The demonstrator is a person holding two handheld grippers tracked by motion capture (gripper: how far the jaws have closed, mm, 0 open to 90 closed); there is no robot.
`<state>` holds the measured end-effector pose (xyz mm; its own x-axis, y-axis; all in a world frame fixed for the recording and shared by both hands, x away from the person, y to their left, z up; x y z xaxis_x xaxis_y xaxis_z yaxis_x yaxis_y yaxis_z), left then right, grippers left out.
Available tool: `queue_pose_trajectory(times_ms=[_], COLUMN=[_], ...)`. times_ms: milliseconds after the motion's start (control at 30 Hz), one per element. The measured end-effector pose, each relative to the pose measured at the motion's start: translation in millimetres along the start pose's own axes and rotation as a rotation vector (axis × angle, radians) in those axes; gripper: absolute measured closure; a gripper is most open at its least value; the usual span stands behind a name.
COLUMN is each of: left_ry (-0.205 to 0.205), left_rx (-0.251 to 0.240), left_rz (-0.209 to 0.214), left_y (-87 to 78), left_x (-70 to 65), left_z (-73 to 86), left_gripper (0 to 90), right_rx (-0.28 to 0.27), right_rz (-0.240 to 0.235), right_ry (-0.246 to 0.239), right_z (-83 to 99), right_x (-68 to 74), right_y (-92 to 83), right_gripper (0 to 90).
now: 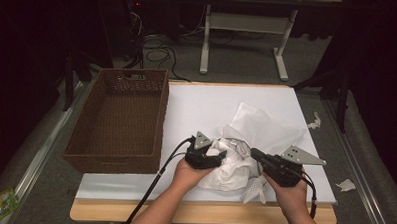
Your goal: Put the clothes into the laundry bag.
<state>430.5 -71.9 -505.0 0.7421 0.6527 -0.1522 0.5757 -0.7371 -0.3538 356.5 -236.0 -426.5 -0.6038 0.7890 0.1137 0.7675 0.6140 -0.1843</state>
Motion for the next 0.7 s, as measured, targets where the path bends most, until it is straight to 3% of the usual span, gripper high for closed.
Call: queue_pose_trajectory(times_ms=[67,133,200,433,700], left_ry=[0.012,0.023,0.033,0.036,0.079], left_rx=[0.001,0.006,0.004,-0.027,-0.043], left_rz=[-0.005,-0.013,-0.013,0.025,0.089], left_y=[-0.7,-1.8,-3.3,-9.4,2.3], left_x=[-1.5,-3.0,-4.3,-13.1,-52.5], left_z=[0.2,1.3,2.0,-0.6,-15.3], left_gripper=[66.9,81.9,89.5,90.0,90.0], right_rx=[0.001,0.001,0.0,0.001,0.009], right_rz=[-0.002,0.0,-0.002,0.004,-0.01], right_ry=[0.0,0.004,-0.001,-0.003,-0.009], right_z=[0.6,0.7,0.8,0.7,2.5], right_x=[-0.2,-0.5,-0.6,-0.3,4.4], right_y=[0.3,0.1,0.1,0.3,4.6], right_gripper=[90.0,90.0,90.0,90.0,90.0])
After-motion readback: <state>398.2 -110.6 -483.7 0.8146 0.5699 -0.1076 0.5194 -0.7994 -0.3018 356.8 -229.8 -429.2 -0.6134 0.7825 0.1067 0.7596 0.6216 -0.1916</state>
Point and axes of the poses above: each handheld gripper's, and its own axes: y roughly forward along the jaws, z roughly out of its underside, x roughly to its left, the point moved 7 cm from there along y, roughly forward along the jaws, and after that the axes turned 9 degrees about -x, right-handed, at the moved point
